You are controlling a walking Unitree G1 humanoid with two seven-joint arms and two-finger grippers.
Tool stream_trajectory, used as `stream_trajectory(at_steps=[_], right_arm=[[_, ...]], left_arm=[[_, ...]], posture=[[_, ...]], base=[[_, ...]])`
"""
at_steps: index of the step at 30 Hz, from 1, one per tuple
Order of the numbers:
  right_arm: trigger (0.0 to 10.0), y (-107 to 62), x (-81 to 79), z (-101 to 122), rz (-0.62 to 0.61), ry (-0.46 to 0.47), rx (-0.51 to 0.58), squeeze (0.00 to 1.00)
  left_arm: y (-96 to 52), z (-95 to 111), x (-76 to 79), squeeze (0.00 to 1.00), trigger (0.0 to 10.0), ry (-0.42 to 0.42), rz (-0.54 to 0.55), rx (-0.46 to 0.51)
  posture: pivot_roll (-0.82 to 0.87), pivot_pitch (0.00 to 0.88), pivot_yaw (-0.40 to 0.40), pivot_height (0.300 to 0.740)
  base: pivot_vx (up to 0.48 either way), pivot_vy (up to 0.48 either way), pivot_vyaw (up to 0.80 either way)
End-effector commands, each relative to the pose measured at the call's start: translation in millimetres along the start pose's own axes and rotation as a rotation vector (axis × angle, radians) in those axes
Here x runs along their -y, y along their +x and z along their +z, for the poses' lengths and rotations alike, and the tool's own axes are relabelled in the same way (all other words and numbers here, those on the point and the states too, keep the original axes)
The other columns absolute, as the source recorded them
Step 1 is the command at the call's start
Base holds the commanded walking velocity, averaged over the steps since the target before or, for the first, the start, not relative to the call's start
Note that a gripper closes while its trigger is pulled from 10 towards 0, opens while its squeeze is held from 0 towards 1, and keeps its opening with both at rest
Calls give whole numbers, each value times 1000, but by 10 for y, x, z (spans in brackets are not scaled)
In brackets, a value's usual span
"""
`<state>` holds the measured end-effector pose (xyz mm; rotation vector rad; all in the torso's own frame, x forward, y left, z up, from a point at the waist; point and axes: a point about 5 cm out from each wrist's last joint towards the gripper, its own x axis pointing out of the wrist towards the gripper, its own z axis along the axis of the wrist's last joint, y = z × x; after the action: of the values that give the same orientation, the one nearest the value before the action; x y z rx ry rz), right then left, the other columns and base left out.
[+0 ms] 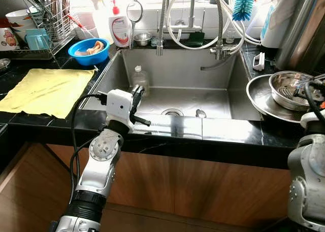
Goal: Kitchen organization
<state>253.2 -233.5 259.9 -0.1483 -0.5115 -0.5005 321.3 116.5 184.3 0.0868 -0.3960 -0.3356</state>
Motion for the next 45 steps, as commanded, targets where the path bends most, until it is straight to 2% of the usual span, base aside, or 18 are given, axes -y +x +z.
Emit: stream_trajectory(at_steps=[1,4,5,7,8,12,13,14,15,16,17,22,28,35,38,45], right_arm=[[0,19,-32,149,20,0,61,0],[0,54,-79,220,49,1,92,0],[0,77,-154,272,108,3,116,0],[0,77,-154,272,108,3,116,0],[10000,85,-246,288,184,23,117,0],[10000,40,-513,218,413,125,45,0],[10000,28,-546,204,446,132,38,0],[10000,-15,-642,148,549,139,8,0],[10000,-15,-642,148,549,139,8,0],[10000,-48,-725,62,634,151,-36,0],[10000,-55,-747,34,656,159,-48,0],[10000,-11,-827,-188,717,145,-130,0],[10000,55,-893,-375,755,133,-180,0],[10000,115,-987,-553,780,174,-231,0],[10000,111,-962,-773,736,150,-320,0],[10000,80,-895,-994,666,104,-415,0]], left_arm=[[0,-12,-32,0,10000,17,11,-9],[-1,-12,-33,0,10000,17,13,-9],[-4,-14,-35,0,10000,18,16,-9],[-4,-14,-35,0,10000,18,16,-9],[-4,-13,-41,0,10000,18,18,-8],[-5,-13,-46,0,10000,18,23,-8],[-3,-13,-46,0,10000,18,23,-7],[-2,-13,-44,0,10000,18,23,-8],[-2,-13,-44,0,10000,18,23,-8],[-2,-15,-42,0,10000,17,22,-9],[-1,-15,-42,0,10000,17,22,-9],[-4,-18,-54,0,10000,21,22,-12],[5,-19,-55,0,10000,23,21,-12],[11,-15,-50,0,10000,22,18,-7],[10,-15,-42,0,10000,21,15,-7],[-3,-16,-42,0,10000,23,12,-8]], posture=[[-62,0,66,740],[-62,0,65,740],[-60,0,64,740],[-60,0,64,740],[-65,0,64,740],[-65,0,64,740],[-64,0,65,740],[-65,0,64,740],[-65,0,64,740],[-63,0,64,740],[-62,0,64,740],[-56,0,62,740],[-50,0,63,740],[-48,0,61,740],[-42,0,58,740],[-37,0,58,740]], base=[[0,0,0],[0,0,0],[0,0,0],[0,0,0],[0,0,0],[0,0,0],[0,0,0],[0,0,0],[0,0,0],[0,0,0],[0,0,0],[0,0,0],[0,0,0],[0,0,0],[0,0,0],[0,0,0]])
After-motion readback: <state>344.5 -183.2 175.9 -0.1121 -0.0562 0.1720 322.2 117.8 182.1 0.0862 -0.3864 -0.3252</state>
